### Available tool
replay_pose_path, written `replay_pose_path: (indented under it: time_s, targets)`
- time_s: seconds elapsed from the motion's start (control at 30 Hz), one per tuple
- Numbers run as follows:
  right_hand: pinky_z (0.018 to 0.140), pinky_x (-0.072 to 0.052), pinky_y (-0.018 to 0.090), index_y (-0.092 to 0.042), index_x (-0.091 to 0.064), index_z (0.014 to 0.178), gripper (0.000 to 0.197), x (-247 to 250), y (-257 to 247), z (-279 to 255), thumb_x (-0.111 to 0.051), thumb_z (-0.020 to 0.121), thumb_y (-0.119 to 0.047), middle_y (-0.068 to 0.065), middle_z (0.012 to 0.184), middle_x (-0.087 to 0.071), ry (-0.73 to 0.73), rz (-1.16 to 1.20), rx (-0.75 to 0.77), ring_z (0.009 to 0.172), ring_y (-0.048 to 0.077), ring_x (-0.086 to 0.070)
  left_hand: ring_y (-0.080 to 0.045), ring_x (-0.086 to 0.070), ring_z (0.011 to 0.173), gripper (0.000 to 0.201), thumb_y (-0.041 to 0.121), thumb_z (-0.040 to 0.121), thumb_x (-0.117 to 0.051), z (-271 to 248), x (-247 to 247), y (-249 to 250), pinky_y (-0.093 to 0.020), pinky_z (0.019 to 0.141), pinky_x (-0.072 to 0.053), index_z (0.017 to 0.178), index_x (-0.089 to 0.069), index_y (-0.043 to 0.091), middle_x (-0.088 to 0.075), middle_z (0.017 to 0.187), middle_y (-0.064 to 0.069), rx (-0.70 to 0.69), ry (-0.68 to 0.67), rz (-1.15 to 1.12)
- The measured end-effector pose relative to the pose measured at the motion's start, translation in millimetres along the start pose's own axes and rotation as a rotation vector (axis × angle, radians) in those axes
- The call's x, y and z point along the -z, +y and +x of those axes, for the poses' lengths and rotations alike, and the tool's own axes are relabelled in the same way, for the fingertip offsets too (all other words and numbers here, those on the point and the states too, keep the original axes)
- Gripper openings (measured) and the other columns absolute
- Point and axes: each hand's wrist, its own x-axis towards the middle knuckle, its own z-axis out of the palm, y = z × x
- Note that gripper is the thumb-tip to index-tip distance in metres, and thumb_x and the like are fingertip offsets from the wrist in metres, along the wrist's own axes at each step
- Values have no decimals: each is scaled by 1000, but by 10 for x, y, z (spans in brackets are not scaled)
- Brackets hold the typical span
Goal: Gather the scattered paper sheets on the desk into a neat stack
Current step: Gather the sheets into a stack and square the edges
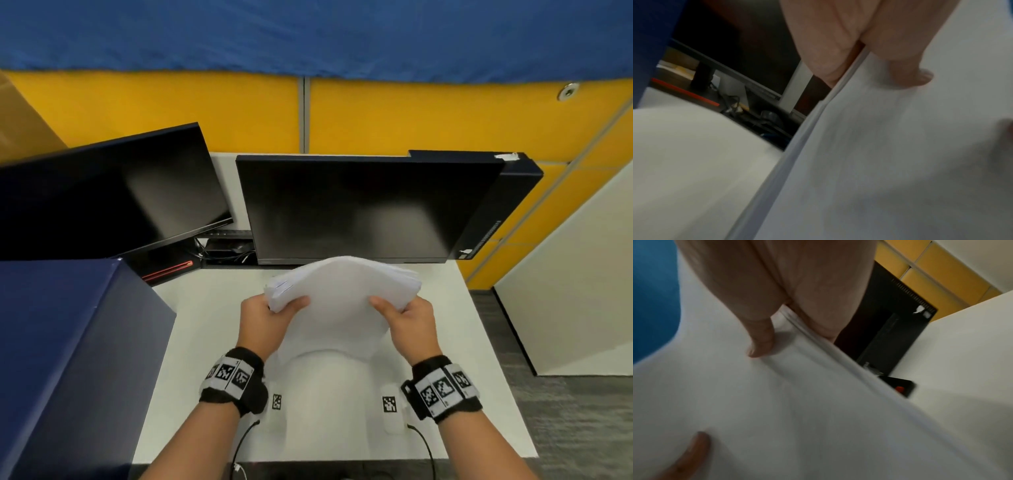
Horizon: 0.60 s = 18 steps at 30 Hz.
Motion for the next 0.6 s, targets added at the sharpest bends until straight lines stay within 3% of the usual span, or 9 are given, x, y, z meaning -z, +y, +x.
replay_pose_path:
  time_s: [0.1,0.2,0.27,0.37,0.43,0.5,0.6]
  targets:
    - [66,-49,4,-31,-69,85,23,30,-156,-40,-75,81,-9,-32,74,-71,2,53,99,76,-13,-67,15,-66,68,29,23,71,-89,-19,81,136,-11,62,-53,77,-68,42,-69,66,33,-83,18,-16]
    - [70,-52,8,-29,-69,96,26,63,-71,-81,-79,77,-14,-24,85,-75,-42,35,94,85,-7,-69,3,-72,86,35,23,66,-92,-68,119,44,-16,73,-57,97,-76,27,-77,90,18,-96,-20,-62]
    - [73,-52,9,-23,-67,107,40,33,69,-91,-82,73,-10,-14,96,-73,-84,-3,40,90,-5,-69,-3,-72,94,43,20,68,-91,-104,96,-51,-15,77,-54,107,-75,17,-77,101,10,-71,-52,-46]
    - [68,-53,9,-29,-69,96,28,-62,125,-92,-81,77,-12,-14,90,-73,-37,-2,-56,91,3,-71,-8,-73,85,22,18,76,-85,-113,26,-21,-8,68,-49,93,-74,25,-73,89,14,-11,-55,-14]
    - [67,-54,10,-30,-70,90,23,-81,71,-100,-80,78,-13,-18,80,-74,16,43,-47,86,1,-72,5,-70,75,24,15,78,-84,-116,24,103,-6,64,-49,85,-70,34,-70,83,20,-28,-12,-25]
    - [69,-53,9,-26,-72,95,23,-41,23,-123,-80,78,-13,-19,81,-74,28,73,5,82,-5,-71,14,-67,74,29,13,78,-84,-100,49,135,-5,65,-49,85,-69,36,-69,81,24,-73,2,-55]
    - [70,-54,12,-29,-69,99,28,-4,72,-156,-81,77,-16,-15,91,-74,-18,27,-10,87,1,-71,9,-69,83,27,20,75,-86,-139,52,82,-11,72,-55,94,-71,34,-72,88,20,-77,-9,-39]
